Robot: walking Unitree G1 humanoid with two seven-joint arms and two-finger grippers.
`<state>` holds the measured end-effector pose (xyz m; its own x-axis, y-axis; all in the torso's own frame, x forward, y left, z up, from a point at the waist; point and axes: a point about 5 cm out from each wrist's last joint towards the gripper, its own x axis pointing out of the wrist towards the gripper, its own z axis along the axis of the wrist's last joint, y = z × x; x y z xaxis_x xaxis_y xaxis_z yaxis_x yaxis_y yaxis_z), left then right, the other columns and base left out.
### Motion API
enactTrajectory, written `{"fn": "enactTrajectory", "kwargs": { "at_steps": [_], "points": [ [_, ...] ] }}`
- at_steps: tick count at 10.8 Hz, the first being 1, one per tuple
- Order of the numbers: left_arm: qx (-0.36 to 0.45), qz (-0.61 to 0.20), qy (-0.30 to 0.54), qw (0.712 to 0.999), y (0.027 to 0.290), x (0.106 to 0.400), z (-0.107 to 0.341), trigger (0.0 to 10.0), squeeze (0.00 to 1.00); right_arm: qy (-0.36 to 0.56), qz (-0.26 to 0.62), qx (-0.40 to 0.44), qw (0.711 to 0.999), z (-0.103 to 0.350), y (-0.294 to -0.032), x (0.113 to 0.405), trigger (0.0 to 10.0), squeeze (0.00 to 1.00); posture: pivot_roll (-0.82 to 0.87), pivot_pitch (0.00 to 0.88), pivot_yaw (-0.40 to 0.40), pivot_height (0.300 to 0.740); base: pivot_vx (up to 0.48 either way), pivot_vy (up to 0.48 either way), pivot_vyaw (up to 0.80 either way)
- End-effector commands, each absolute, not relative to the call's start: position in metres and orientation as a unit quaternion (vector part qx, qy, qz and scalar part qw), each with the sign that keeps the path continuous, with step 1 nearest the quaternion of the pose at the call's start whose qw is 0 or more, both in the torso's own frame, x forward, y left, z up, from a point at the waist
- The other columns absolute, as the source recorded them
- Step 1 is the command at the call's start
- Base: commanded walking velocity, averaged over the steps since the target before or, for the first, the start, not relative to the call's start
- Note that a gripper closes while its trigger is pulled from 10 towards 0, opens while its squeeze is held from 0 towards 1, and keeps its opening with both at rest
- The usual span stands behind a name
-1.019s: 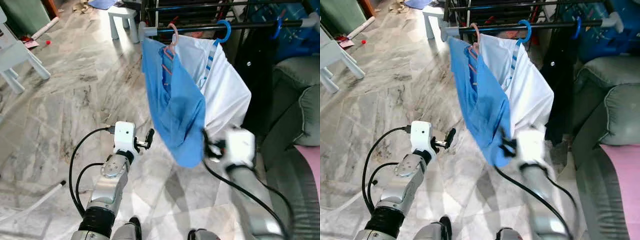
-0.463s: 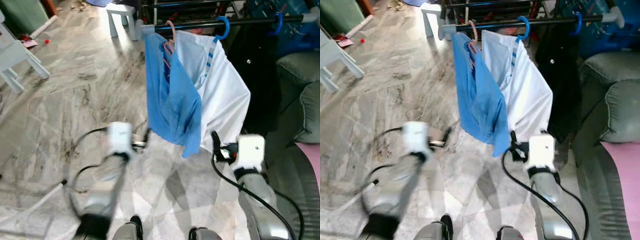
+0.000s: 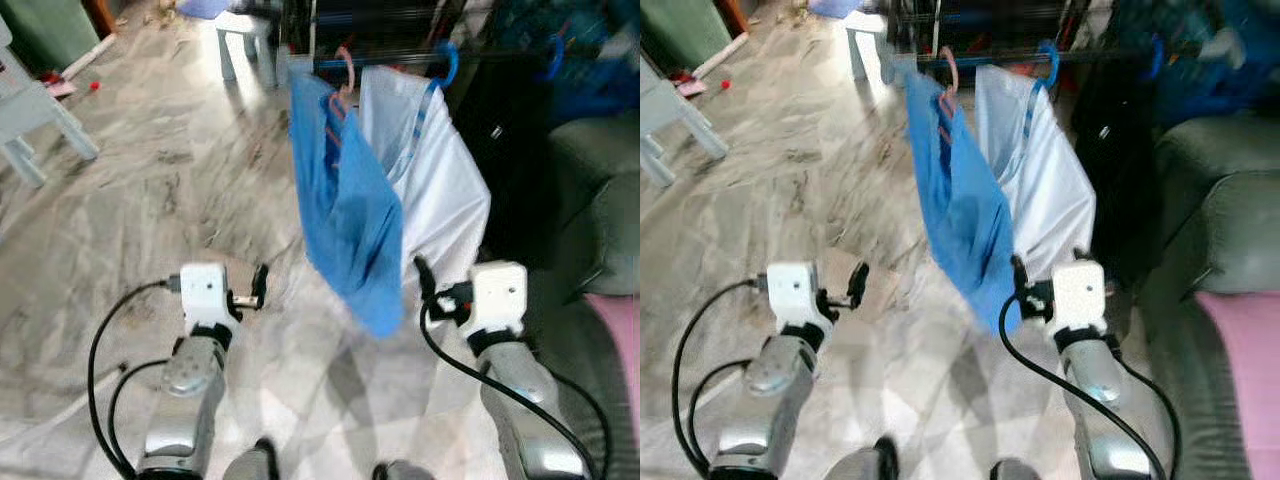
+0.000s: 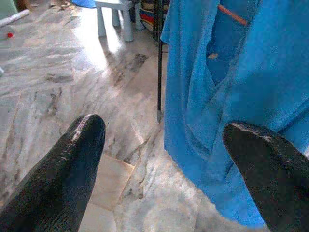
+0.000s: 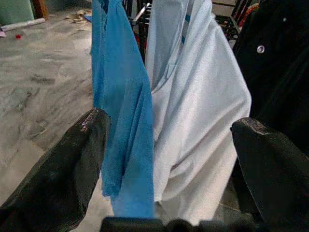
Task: Hang hanger
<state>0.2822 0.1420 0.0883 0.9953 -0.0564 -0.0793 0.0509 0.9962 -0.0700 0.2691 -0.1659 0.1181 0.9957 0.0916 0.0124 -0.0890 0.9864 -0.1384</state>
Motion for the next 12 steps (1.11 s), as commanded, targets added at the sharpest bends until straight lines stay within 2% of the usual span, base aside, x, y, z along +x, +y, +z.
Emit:
{"fn": "enactTrajectory", "kwargs": {
  "at_steps": [1, 3, 7, 12],
  "points": [
    [-0.03, -0.018, 0.047, 0.998, 0.142, 0.282, 0.084, 10.0, 0.0, -0.011, 0.051, -0.058, 0.997, 0.118, -0.164, 0.273, 10.0, 0.0, -0.08, 0.048, 0.01, 0.74, 0.0, 0.0, 0.0],
    [-0.032, -0.019, 0.04, 0.999, 0.137, 0.292, 0.085, 10.0, 0.0, -0.015, 0.057, -0.058, 0.997, 0.12, -0.162, 0.282, 10.0, 0.0, -0.08, 0.0, 0.002, 0.74, 0.0, 0.0, 0.0],
    [-0.027, -0.019, 0.027, 0.999, 0.135, 0.304, 0.087, 10.0, 0.0, -0.019, 0.052, -0.052, 0.997, 0.118, -0.162, 0.289, 10.0, 0.0, -0.09, 0.0, 0.017, 0.74, 0.0, 0.0, 0.0],
    [-0.027, -0.02, 0.027, 0.999, 0.134, 0.304, 0.086, 10.0, 0.0, -0.007, 0.045, -0.052, 0.998, 0.114, -0.163, 0.289, 10.0, 0.0, -0.09, 0.0, 0.017, 0.74, 0.0, 0.0, 0.0]
  ]
}}
